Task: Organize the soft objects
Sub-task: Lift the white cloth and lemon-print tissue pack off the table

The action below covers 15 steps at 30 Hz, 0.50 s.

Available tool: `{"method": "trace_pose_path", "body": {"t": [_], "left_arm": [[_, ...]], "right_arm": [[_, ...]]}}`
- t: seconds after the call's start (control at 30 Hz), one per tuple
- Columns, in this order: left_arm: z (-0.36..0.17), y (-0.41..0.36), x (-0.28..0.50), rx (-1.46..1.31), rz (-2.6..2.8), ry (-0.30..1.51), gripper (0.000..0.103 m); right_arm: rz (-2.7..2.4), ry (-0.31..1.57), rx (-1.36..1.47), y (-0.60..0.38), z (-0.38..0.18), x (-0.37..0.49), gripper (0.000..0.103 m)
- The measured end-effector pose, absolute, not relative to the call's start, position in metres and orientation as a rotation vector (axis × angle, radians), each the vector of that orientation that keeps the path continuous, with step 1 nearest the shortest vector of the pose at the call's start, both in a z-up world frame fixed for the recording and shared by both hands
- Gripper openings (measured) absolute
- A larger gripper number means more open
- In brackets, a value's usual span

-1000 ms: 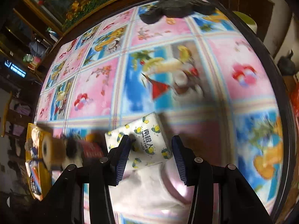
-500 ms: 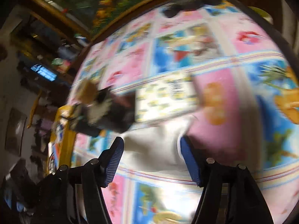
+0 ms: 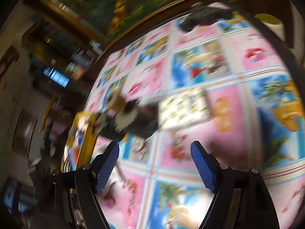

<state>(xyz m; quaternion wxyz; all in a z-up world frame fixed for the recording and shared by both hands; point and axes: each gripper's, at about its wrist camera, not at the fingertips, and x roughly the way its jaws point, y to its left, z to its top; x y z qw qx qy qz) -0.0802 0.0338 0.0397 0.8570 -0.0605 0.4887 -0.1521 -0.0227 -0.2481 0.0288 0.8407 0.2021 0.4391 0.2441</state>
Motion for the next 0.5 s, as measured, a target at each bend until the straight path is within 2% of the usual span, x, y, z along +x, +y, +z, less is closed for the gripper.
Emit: {"method": "trace_pose_path", "body": {"t": [0.17,0.3,0.33,0.37,0.4,0.47,0.5], "left_arm": [[0.028,0.018,-0.051,-0.102,-0.271,1.040,0.072],[0.023,0.005,-0.046,0.020,-0.248,1.016,0.071],[0.023,0.004,-0.047,0.033,-0.262,1.017,0.068],[0.024,0.004,-0.049,0.045,-0.276,1.018,0.057],[0.025,0.005,-0.051,0.058,-0.285,1.021,0.052],[0.026,0.010,-0.053,0.049,-0.299,1.034,0.049],[0.026,0.014,-0.054,0.040,-0.298,1.038,0.049]], "right_arm": [[0.370,0.884,0.426,-0.245,0.030,-0.001,0.081],[0.276,0.896,0.339,-0.213,0.031,0.030,0.080],[0.262,0.918,0.318,-0.204,0.029,0.040,0.079],[0.257,0.940,0.297,-0.195,0.027,0.047,0.075],[0.259,0.958,0.276,-0.190,0.025,0.051,0.071],[0.277,1.004,0.232,-0.179,0.024,0.054,0.058],[0.289,1.023,0.217,-0.177,0.026,0.052,0.057]]}}
